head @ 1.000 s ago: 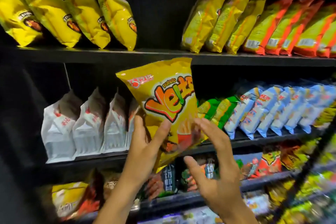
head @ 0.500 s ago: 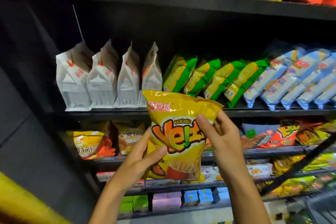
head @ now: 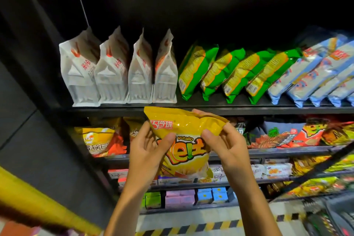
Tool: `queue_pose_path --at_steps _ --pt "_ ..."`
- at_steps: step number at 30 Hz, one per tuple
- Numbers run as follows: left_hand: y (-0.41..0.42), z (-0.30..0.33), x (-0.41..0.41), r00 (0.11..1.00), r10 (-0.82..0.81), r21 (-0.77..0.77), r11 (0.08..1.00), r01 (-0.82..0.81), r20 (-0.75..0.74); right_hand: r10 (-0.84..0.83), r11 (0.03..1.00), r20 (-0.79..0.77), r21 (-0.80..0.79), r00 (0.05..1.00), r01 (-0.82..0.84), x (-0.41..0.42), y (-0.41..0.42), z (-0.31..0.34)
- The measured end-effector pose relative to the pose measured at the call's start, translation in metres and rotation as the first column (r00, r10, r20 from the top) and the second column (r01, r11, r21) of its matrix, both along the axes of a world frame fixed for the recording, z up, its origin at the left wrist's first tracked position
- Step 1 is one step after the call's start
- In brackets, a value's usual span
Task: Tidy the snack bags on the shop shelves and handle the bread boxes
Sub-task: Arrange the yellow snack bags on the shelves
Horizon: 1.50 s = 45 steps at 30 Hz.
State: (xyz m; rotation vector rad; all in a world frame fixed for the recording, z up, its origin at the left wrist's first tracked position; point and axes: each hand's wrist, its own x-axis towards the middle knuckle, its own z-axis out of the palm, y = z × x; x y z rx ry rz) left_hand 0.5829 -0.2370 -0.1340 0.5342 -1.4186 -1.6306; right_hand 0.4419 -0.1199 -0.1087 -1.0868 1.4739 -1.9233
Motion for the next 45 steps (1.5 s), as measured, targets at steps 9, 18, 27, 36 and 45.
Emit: queue_pose_path --at_steps 9,18,27,36,45 --pt "-0.001 -0.004 0.003 0.993 -0.063 -0.04 0.997 0.067 0.102 -0.227 0.974 0.024 0.025 0.974 0.226 -0.002 -0.009 0.003" --pt "0.005 0.013 0.001 0.991 -0.11 0.066 0.991 0.115 -0.076 -0.246 0.969 0.008 0.041 0.969 0.245 0.0 -0.015 -0.003" --pt "-0.006 0.01 0.0 0.97 -0.114 0.129 0.981 0.144 -0.213 -0.138 0.989 -0.021 0.045 0.99 0.138 0.0 -0.015 -0.004" --pt "-0.008 0.006 -0.001 0.962 -0.131 0.162 0.972 0.173 -0.238 -0.096 0.992 -0.009 0.076 0.995 0.097 -0.002 -0.007 -0.007" --pt "0.001 0.018 -0.016 0.973 -0.058 0.26 0.959 0.116 -0.222 0.116 0.962 -0.082 0.257 0.99 -0.091 -0.021 0.013 -0.023"
